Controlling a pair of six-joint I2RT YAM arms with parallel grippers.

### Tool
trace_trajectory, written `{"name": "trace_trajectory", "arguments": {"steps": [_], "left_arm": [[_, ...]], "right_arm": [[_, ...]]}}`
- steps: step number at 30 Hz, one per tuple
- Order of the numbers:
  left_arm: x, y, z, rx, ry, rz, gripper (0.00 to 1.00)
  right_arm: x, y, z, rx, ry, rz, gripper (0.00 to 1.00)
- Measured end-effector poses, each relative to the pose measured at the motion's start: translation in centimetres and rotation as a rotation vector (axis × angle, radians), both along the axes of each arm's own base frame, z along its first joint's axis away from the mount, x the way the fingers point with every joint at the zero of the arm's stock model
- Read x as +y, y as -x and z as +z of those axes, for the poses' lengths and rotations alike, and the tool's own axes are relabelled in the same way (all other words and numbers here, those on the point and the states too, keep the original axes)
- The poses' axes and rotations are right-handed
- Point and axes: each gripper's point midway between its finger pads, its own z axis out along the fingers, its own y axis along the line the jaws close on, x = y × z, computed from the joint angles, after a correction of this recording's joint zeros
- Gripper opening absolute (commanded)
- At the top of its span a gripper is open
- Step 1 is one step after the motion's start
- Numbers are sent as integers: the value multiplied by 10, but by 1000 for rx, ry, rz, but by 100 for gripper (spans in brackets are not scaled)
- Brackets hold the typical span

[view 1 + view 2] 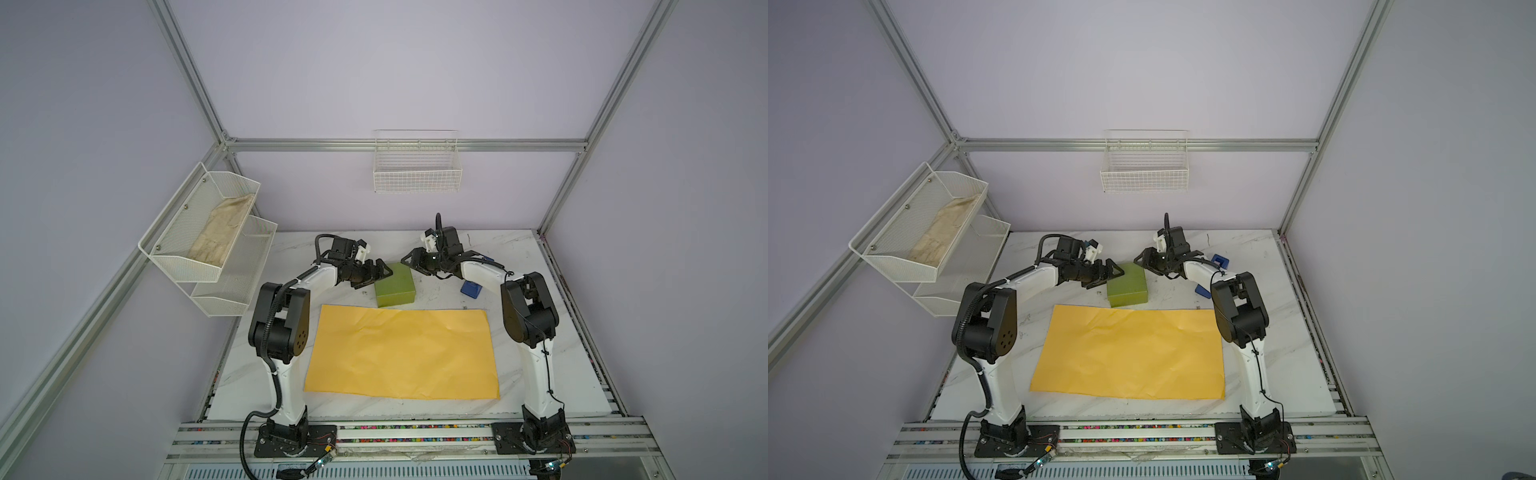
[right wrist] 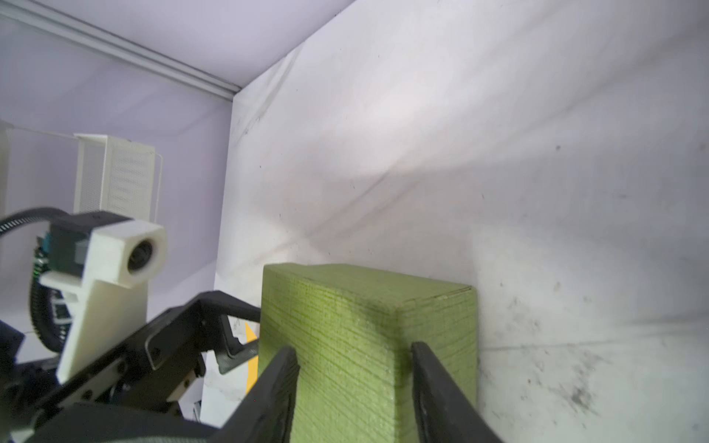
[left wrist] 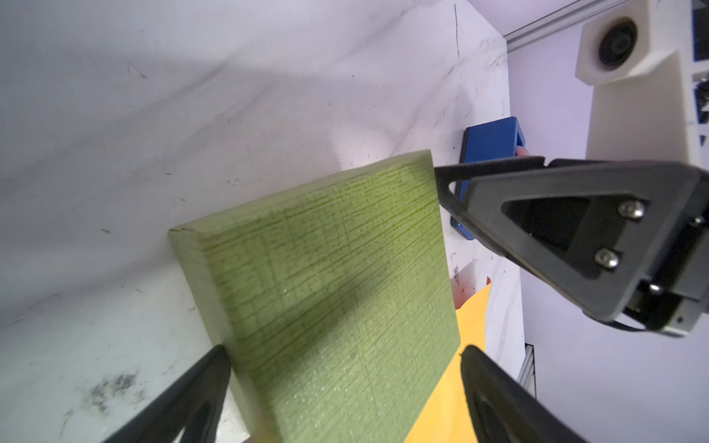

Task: Wrap a gift box in wrapping paper
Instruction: Rotate the gift box at the top-center of the table.

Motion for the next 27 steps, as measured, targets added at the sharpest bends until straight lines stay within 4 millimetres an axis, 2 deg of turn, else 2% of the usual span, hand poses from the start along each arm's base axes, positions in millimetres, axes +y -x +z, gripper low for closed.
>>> {"name": "trace_trajectory", "arguments": {"steps": [6,11,17,24,27], "left_arm": [[0,-17,-9,13,90,36,92],[2,-18,-27,61,94,55,91],[11,-15,-27,80,76,67,91],[17,-10,-6,41,71,69,91],[18,-2,-2,31,67,60,92]], "right_arm": [[1,-21,-11,-2,4,-31,46],[-1,-27,-6,-16,42,-41,51],[-15,-10,-4,-16,104,-6,55],[-23,10,-24,20,122,56,41],[-24,11,-21,12,123,56,36]]}}
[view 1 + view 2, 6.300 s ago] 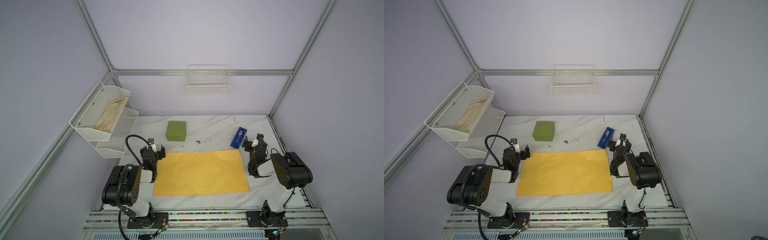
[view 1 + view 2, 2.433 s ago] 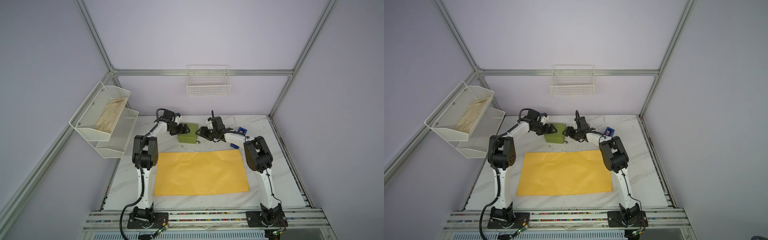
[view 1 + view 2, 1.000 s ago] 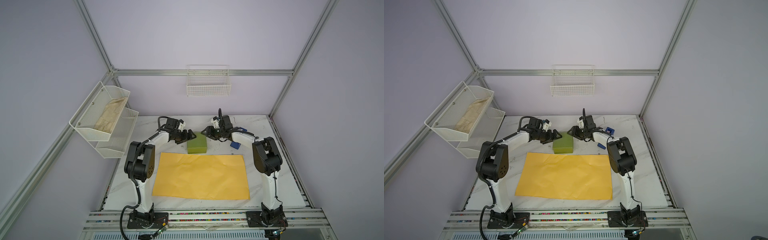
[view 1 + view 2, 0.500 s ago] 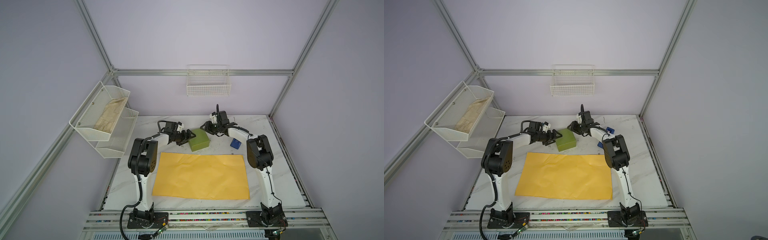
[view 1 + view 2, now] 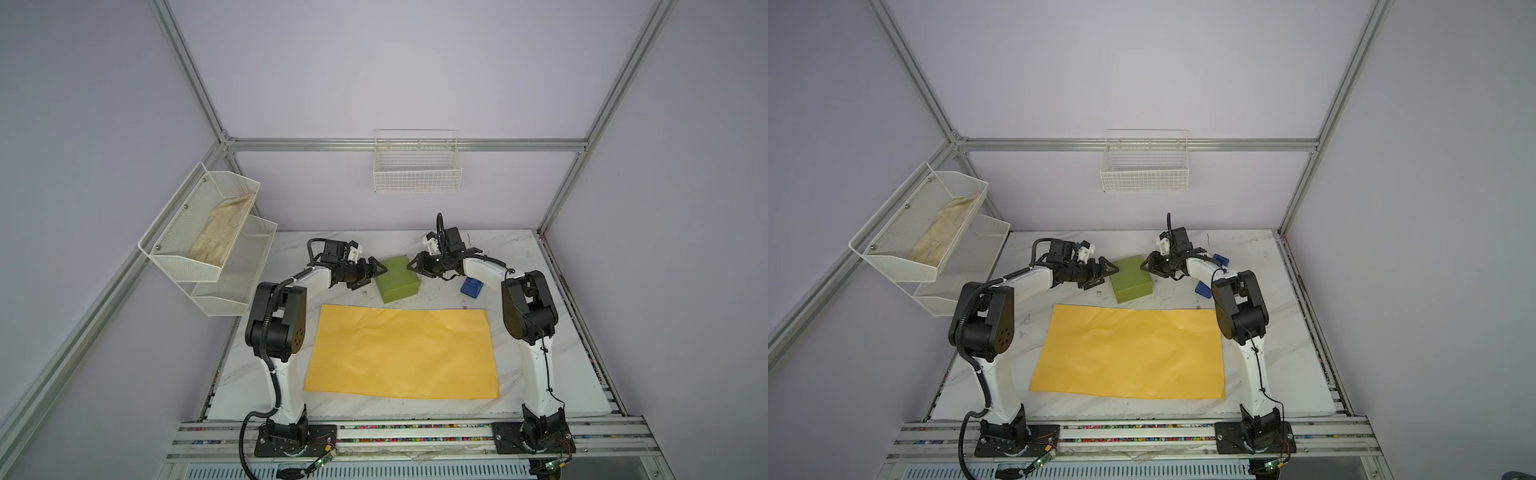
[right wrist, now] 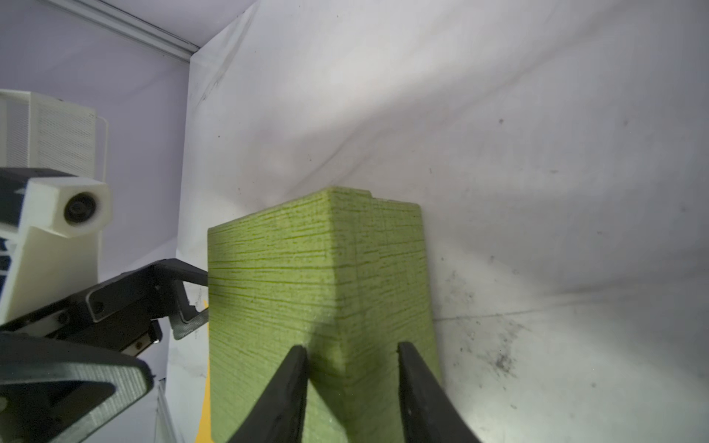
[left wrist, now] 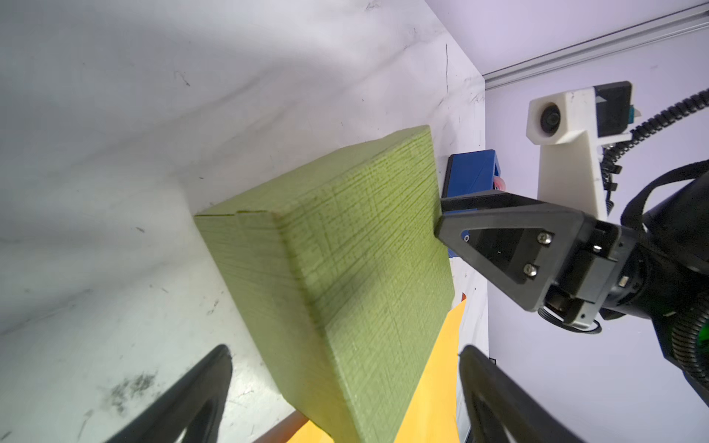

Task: Wrap a gift box in wrapping paper
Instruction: Pick up the gift box from the top-center of the table.

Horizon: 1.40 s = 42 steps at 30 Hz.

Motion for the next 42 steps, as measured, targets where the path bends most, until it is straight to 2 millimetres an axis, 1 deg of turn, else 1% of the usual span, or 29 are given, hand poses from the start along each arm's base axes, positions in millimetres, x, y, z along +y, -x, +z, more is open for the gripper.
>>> {"name": "trace_trajectory", "arguments": {"steps": [2,6,8,11,13,17,24,28,32,35,42], "left_arm": [[1,4,-4,5,-4,-6,92],[2,13,-17,37,-10,-7,95],[1,16,-20,44,-9,-10,97],[-4,16,-20,25,-1,-20,99],[-9,16,-18,9,6,-26,100],[-18,15,-14,-21,36,-33,100],[-25,6,-10,-50,85,-14,100],[-26,1,-15,-44,98,4,100],[-25,0,-28,-13,87,31,100],[-26,0,-33,1,85,40,100],[-39,-5,-29,-29,140,48,100]], "right_arm": [[-2,0,2,-5,8,-7,32],[-6,0,2,-13,15,-20,26],[-10,-1,2,-16,11,-27,24],[-15,-1,2,-18,8,-36,23],[-17,-2,2,-21,2,-37,22],[-19,-3,2,-23,-6,-38,22],[-21,-4,2,-28,-16,-37,21],[-23,-4,2,-27,-19,-38,20],[-25,-5,2,-25,-20,-41,20],[-24,-5,2,-24,-23,-39,19],[-25,-5,2,-24,-25,-39,18]]}}
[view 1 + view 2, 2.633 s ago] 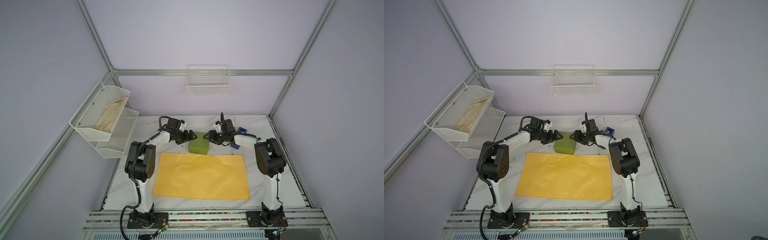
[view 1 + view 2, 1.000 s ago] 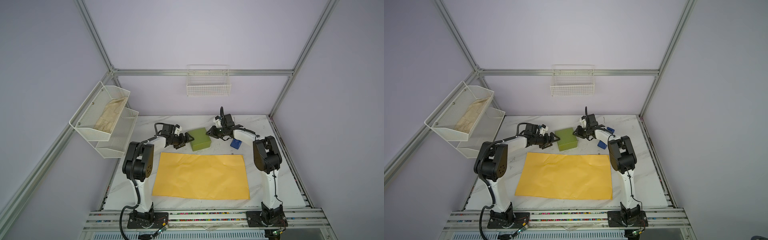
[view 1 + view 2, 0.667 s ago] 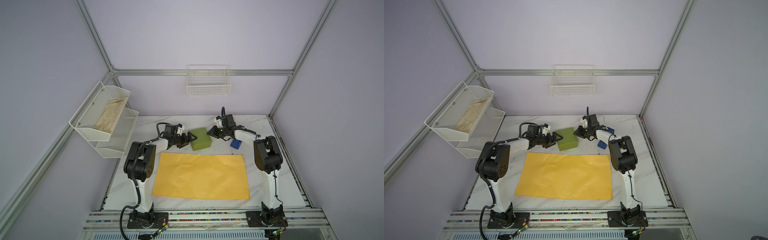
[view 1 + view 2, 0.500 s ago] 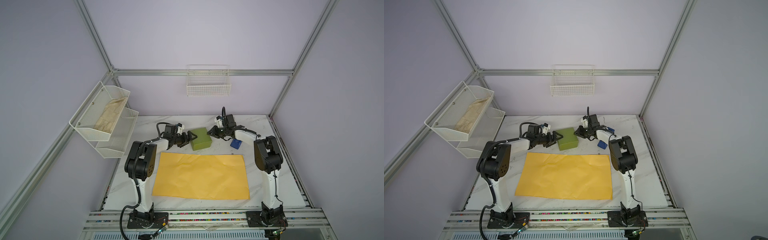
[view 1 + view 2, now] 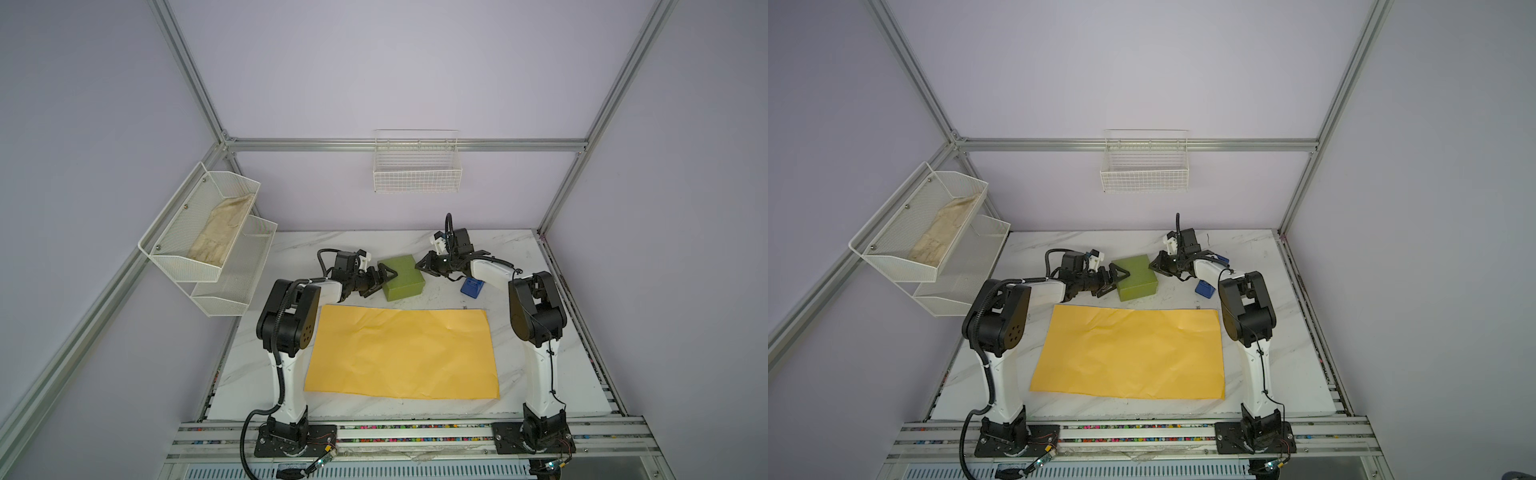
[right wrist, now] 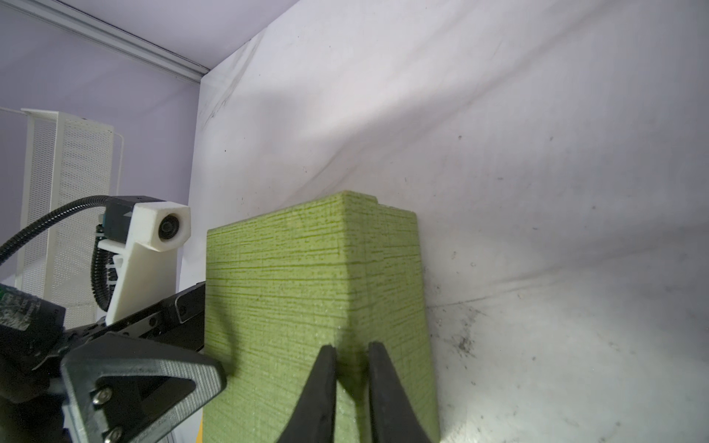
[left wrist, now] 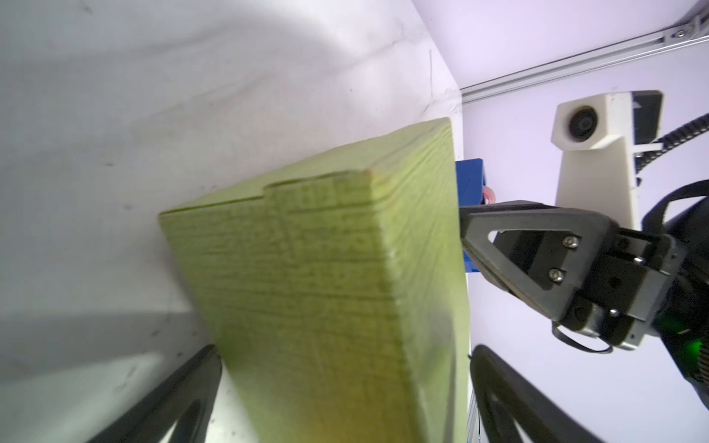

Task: Wrap a gift box in wrapping paper
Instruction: Pick up the gift box from the top-center of the table.

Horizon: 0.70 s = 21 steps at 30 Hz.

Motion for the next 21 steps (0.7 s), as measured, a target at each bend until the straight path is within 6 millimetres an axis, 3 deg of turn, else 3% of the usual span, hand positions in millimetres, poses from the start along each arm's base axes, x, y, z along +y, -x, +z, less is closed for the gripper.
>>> {"name": "trace_trajectory", "arguments": {"steps": [6,12,21], "left_arm": [[-5,-6,-5,-6,54,16,100],[-8,-12,3,-25,95,29,99],[-22,-11,13,-40,129,22,82]], "right_arm": [[-1,0,0,2,-4,1,19],[-1,-1,0,3,-4,1,18],[-8,-4,-1,7,-2,-13,19]]}}
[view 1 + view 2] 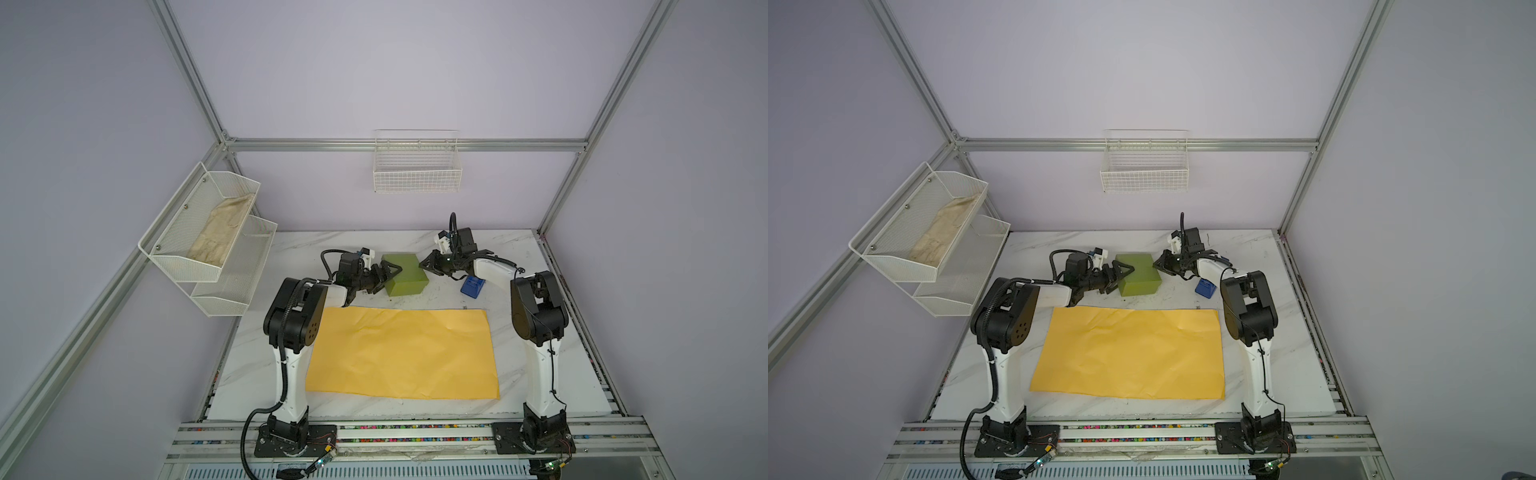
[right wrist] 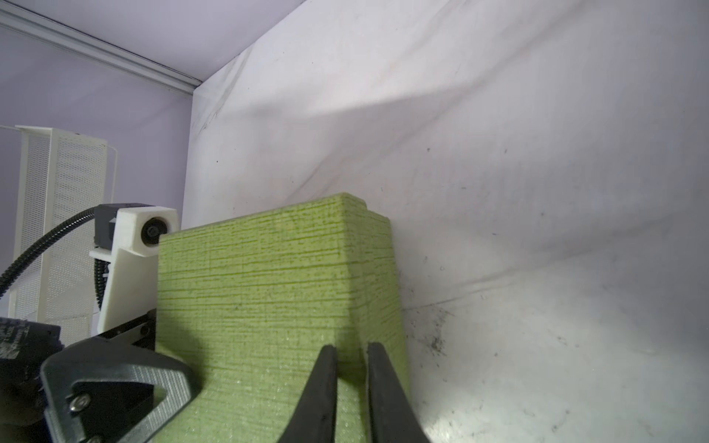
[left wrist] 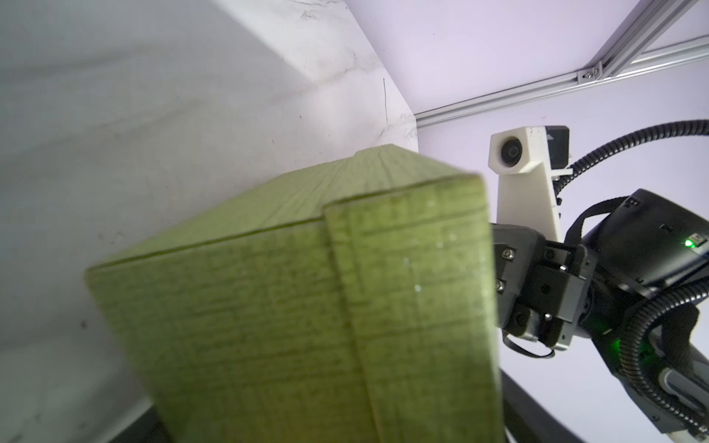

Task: Wrap a gift box in wrapping paper
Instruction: Pick up the gift box from the top-center of the table.

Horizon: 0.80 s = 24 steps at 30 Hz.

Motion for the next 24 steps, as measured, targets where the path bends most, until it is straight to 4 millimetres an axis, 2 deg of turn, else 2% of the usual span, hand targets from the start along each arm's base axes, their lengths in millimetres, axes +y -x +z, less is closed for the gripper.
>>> {"name": "trace_trajectory", "arguments": {"steps": [3,9,13,15,18,24], "left_arm": [[0,0,0,22,14,7,76],[0,1,1,22,15,1,74],[-2,6,7,5,-3,-25,73],[-4,10,14,-5,-16,-37,72],[-4,20,29,-28,-23,-53,71],[2,57,55,-51,-49,-86,71]], "right_arm": [[-1,0,0,0,1,-2,19],[-4,0,2,3,20,-19,25],[-11,3,12,2,57,-50,26],[-15,5,26,-16,64,-63,27],[-20,12,56,-61,60,-77,27],[-32,31,126,-178,32,-102,29]]}}
